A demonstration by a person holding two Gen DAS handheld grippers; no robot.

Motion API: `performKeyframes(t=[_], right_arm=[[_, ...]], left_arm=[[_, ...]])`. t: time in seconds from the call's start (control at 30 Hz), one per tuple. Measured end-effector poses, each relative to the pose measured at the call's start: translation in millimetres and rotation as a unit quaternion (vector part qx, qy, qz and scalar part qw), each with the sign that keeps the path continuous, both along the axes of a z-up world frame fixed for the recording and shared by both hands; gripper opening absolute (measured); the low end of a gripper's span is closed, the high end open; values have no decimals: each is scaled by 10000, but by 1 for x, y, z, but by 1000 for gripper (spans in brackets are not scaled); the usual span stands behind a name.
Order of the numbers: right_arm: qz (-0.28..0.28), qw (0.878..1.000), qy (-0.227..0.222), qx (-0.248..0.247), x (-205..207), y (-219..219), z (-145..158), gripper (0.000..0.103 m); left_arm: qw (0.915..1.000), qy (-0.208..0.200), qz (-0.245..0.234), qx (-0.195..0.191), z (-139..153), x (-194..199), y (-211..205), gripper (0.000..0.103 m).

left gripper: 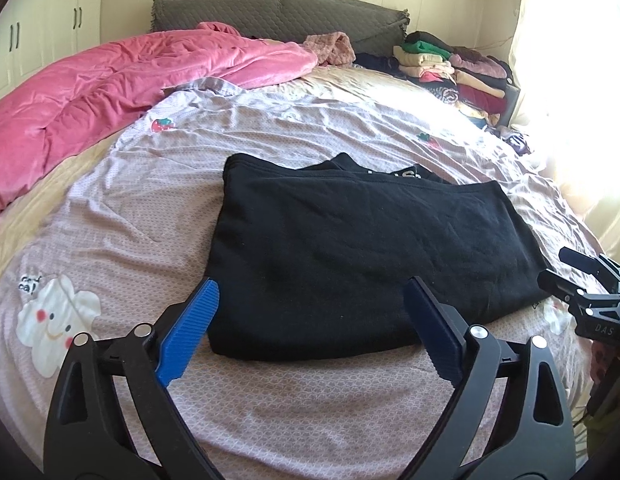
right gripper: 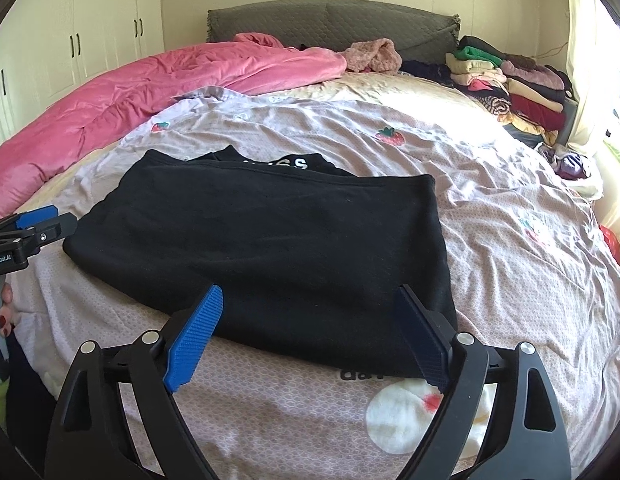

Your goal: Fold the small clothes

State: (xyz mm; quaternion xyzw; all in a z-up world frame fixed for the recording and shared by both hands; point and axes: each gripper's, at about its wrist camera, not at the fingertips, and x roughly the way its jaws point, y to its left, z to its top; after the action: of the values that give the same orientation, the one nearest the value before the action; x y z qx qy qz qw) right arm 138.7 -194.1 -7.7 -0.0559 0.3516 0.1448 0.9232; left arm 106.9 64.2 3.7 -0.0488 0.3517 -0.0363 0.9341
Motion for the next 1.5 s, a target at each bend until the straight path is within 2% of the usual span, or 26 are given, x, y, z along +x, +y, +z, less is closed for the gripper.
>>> performKeyframes(t=[0.33,0.8,1.27,1.5], right_arm=[[312,9994,-96,-81,-5,31,10,87],[836,9962,-151,-184,-9,80,17,87],[1383,9901,-48,-251,-9,133,7,87],[1725,9839,-40,-475,-8,165,-7,87]], left_arm=[[9998,-116,156,-57,6,-5,15,93],[9992,-150,366,-55,8,-9,36,93],[9956,-135,892,-245,6,-8,80,93],[9927,1,1140,-389,-1,0,104,93]])
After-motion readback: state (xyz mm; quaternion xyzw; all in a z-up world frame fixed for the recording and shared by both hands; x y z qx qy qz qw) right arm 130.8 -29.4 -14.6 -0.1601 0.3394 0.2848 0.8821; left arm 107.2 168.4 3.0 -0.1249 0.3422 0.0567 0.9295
